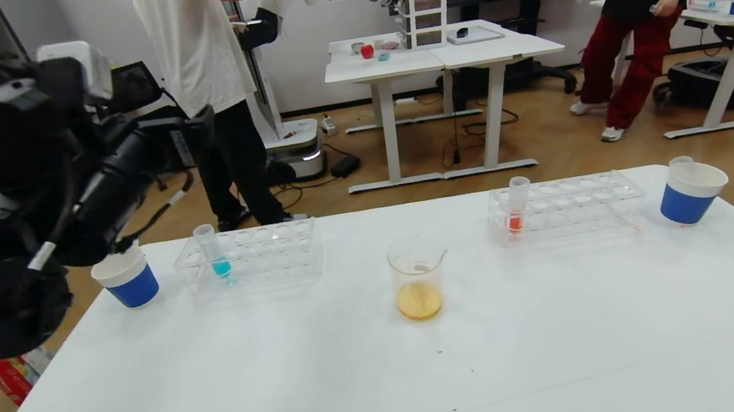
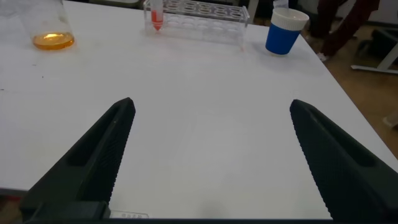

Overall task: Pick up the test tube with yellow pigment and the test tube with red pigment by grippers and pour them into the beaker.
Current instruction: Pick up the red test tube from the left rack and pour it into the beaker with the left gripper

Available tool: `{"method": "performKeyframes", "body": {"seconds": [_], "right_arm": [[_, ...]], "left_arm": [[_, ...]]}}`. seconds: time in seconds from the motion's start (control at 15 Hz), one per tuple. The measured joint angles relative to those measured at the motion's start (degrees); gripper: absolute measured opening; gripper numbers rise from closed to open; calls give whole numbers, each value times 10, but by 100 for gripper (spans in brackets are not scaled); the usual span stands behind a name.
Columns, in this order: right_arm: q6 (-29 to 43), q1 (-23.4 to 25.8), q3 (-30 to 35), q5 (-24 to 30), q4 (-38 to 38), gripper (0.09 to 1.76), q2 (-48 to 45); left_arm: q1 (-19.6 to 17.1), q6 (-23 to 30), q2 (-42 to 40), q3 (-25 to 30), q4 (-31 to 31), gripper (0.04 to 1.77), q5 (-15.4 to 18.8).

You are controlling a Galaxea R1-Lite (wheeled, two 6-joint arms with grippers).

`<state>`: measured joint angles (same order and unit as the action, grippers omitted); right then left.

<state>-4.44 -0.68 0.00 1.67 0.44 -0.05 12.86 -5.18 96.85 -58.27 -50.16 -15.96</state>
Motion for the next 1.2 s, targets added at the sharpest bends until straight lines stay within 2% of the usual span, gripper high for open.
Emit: {"method": "performKeyframes", "body": {"seconds": [0.2, 0.33, 0.67, 0.8, 1.0, 1.07, 1.2], "right_arm": [[0, 0, 0, 0, 0, 174, 0], [0, 0, 0, 0, 0, 174, 0], [0, 0, 0, 0, 0, 174, 0], [0, 0, 0, 0, 0, 174, 0], [0, 0, 0, 0, 0, 174, 0], [0, 0, 0, 0, 0, 174, 0], [0, 0, 0, 0, 0, 174, 0]], "left_arm": [[-55, -4, -61, 7, 11, 175, 45], [-79, -2, -102, 21, 25, 175, 61], [-90, -9, -247, 109, 57, 175, 66], [-90, -13, -324, 141, 114, 175, 66], [-92, -28, -459, 165, 266, 175, 60], [-93, -32, -506, 168, 323, 175, 54], [-99, -34, -596, 174, 427, 175, 19]]}}
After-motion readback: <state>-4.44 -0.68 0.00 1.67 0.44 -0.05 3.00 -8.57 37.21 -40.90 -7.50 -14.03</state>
